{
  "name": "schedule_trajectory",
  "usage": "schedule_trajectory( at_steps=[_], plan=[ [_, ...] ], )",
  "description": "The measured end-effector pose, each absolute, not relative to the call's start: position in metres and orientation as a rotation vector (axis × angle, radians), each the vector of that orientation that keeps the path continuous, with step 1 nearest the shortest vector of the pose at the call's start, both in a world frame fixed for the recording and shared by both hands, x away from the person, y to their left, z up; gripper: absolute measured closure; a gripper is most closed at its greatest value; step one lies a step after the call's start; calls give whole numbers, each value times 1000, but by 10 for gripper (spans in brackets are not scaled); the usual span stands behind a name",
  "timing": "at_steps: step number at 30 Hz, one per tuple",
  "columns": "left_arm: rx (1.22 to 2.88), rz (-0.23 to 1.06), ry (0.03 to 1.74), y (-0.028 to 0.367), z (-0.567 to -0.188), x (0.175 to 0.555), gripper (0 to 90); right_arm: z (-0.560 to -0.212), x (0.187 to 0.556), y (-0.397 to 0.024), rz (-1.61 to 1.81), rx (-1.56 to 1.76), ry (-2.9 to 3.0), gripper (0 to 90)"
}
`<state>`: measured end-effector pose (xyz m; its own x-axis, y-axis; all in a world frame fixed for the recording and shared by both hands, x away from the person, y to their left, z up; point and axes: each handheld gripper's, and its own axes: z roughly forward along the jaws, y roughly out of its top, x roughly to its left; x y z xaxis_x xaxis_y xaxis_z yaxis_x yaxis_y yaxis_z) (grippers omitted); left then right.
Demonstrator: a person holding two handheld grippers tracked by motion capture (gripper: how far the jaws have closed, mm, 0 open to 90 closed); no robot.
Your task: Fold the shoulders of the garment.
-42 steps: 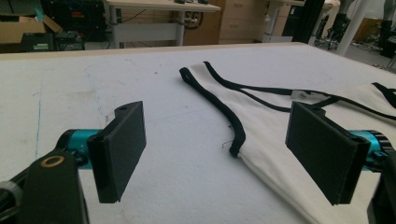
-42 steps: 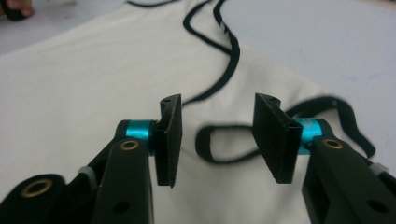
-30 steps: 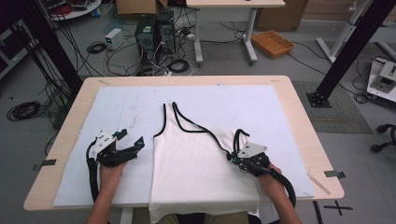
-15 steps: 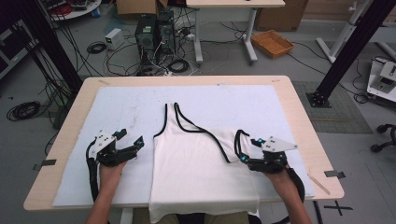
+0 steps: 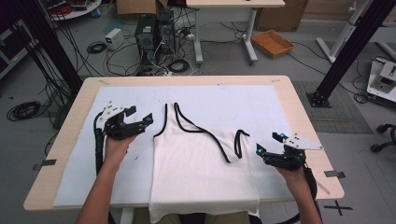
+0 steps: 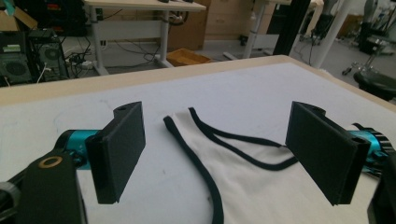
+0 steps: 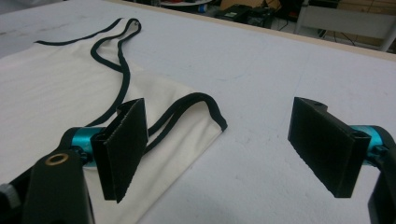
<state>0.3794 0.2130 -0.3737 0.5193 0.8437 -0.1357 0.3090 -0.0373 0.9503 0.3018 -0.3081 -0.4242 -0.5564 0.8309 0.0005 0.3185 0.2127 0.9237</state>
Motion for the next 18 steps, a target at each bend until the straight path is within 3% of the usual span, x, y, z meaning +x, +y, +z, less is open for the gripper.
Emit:
schedule_trajectory(
  at_steps=[7,14,18],
  plan=[
    [1652,550,1057,199,-369,421,200,-426,301,-310,1333,1084,1983,200],
    [1771,537,1153,182,-405,456,205,-429,301,-311,1330,1087,1985,200],
    [1859,560,1191,169,-425,469,265,-429,301,-310,1333,1089,1990,200]
  ],
)
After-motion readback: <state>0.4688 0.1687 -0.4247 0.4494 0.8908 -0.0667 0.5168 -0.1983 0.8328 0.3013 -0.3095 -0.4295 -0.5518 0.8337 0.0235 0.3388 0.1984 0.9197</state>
